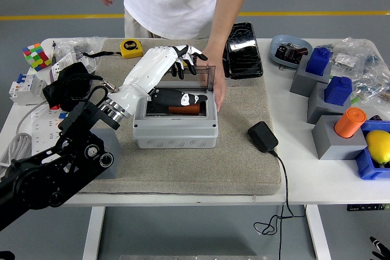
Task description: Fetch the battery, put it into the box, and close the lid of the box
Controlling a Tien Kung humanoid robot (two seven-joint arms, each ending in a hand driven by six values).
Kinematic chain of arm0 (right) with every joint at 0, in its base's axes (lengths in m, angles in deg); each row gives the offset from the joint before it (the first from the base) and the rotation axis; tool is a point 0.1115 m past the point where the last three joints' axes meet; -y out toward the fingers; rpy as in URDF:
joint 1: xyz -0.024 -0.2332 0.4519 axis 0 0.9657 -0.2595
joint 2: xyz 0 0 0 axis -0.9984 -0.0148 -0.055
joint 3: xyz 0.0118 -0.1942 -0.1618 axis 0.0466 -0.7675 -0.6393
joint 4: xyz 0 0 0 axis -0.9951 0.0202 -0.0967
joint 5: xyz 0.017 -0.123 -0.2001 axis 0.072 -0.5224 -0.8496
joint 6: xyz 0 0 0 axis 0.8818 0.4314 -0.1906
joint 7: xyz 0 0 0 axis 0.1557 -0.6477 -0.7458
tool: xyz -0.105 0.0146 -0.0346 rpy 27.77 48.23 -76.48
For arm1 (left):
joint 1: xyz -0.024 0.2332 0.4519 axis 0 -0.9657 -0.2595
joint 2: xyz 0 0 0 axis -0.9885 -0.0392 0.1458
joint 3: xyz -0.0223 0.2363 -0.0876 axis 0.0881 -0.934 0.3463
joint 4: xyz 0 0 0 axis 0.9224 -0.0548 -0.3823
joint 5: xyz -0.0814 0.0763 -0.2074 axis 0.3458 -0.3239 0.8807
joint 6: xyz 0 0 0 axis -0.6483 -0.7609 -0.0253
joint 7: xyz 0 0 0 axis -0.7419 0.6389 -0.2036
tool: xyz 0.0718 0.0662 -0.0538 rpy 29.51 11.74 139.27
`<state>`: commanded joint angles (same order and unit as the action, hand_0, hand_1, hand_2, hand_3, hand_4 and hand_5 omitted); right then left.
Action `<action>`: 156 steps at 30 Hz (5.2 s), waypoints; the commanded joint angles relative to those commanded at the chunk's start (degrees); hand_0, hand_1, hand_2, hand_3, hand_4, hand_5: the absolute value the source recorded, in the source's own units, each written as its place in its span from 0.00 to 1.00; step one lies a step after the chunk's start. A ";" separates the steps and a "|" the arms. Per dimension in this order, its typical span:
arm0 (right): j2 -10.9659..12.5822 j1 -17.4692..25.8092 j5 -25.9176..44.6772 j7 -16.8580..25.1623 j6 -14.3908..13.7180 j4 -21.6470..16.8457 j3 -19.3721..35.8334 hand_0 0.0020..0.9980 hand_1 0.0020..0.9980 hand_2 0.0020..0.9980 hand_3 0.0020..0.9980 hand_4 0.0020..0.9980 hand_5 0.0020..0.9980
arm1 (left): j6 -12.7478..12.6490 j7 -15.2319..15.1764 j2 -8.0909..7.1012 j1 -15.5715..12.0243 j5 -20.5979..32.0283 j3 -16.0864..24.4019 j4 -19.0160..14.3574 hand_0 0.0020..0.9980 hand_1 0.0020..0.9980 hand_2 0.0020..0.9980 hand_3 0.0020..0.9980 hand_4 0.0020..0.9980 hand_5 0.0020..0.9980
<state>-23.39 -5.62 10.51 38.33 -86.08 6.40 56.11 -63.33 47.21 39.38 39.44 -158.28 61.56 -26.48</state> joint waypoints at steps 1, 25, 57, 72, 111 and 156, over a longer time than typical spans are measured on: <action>0.02 -0.03 -0.03 0.00 0.00 0.00 0.05 0.66 0.66 0.67 0.55 0.96 0.46 | 0.12 0.13 0.02 0.03 -0.16 0.97 0.09 0.31 0.48 0.49 0.66 1.00 0.33; -0.03 -0.35 -0.47 0.07 0.17 0.01 1.13 0.66 0.66 0.67 0.55 0.96 0.46 | 7.91 6.15 -2.33 -0.36 0.28 2.23 4.66 0.73 0.80 0.79 0.82 1.00 0.88; 0.02 0.09 -1.26 0.23 0.60 0.12 2.17 0.66 0.66 0.67 0.55 0.96 0.46 | 7.83 6.60 -9.47 -8.69 2.87 -3.57 -5.65 0.66 0.70 0.71 0.74 1.00 0.86; 0.06 -0.08 -1.56 0.20 0.51 0.15 2.55 0.66 0.66 0.67 0.55 0.96 0.46 | 8.44 6.50 -9.49 -8.81 5.31 -3.49 -5.90 0.64 0.69 0.71 0.74 1.00 0.85; 0.18 -0.37 -1.50 -0.10 0.68 0.28 2.19 0.66 0.66 0.67 0.55 0.96 0.46 | 9.25 4.26 -5.00 -14.15 10.60 17.95 -7.12 0.61 0.68 0.70 0.73 1.00 0.83; -0.18 -0.72 -3.02 -1.31 1.98 0.03 4.23 0.66 0.67 0.67 0.55 0.96 0.46 | 10.94 3.31 -3.48 -16.49 9.48 32.92 -7.12 0.60 0.67 0.69 0.73 1.00 0.79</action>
<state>-23.56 -6.34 7.49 37.02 -84.10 6.43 60.34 -52.40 50.52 35.90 22.95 -148.79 94.48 -33.60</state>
